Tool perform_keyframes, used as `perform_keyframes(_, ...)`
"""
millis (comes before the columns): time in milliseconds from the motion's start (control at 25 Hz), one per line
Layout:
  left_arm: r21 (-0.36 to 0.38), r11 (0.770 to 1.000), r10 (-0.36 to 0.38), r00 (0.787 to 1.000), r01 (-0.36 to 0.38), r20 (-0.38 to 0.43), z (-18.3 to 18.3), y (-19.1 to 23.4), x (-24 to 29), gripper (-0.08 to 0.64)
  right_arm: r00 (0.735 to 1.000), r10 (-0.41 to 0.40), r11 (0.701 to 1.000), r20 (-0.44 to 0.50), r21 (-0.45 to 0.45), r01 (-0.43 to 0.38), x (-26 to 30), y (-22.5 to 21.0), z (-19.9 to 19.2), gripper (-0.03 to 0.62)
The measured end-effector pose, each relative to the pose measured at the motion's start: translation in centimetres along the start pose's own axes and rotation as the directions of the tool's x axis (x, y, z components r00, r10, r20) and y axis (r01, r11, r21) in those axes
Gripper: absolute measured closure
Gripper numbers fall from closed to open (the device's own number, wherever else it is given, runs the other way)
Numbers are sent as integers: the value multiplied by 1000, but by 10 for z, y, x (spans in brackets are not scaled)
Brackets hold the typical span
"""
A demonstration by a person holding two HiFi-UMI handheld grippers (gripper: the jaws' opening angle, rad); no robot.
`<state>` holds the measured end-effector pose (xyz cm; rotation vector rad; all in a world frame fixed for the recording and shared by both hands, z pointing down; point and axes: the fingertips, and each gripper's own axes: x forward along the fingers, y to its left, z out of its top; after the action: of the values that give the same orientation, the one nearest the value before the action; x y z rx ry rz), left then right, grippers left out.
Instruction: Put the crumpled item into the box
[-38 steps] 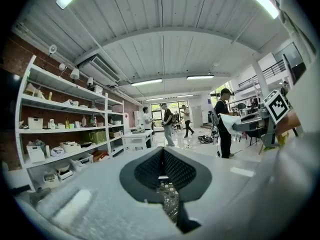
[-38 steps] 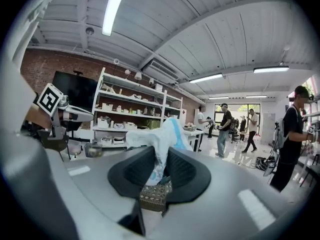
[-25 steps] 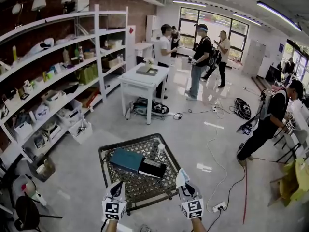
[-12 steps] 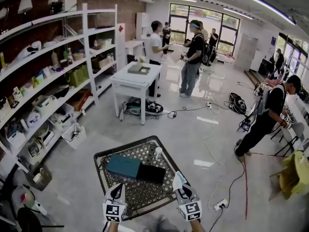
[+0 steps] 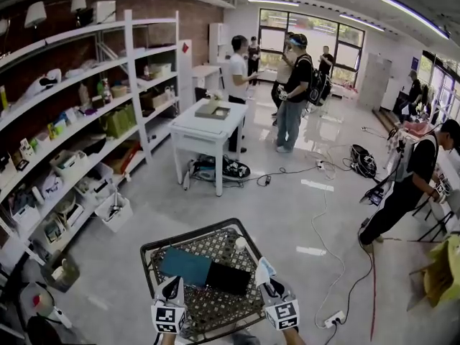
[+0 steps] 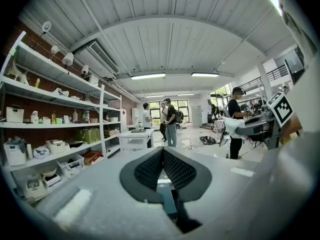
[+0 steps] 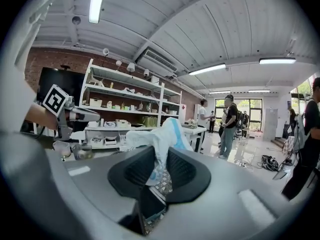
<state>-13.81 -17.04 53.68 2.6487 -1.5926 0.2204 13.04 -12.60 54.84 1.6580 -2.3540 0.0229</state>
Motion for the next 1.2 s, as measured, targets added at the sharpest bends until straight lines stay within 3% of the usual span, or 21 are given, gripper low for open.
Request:
perform_keyframes(600,23,986,163,985,-162,-51,18,43,96,555,991,130,992,23,2,-130,124,-78,22,520)
perform_keyframes(1200,52,969,244,963,-240,-115,5,50,135,555,965,262,964,5,35,-262,194,-88,3,520)
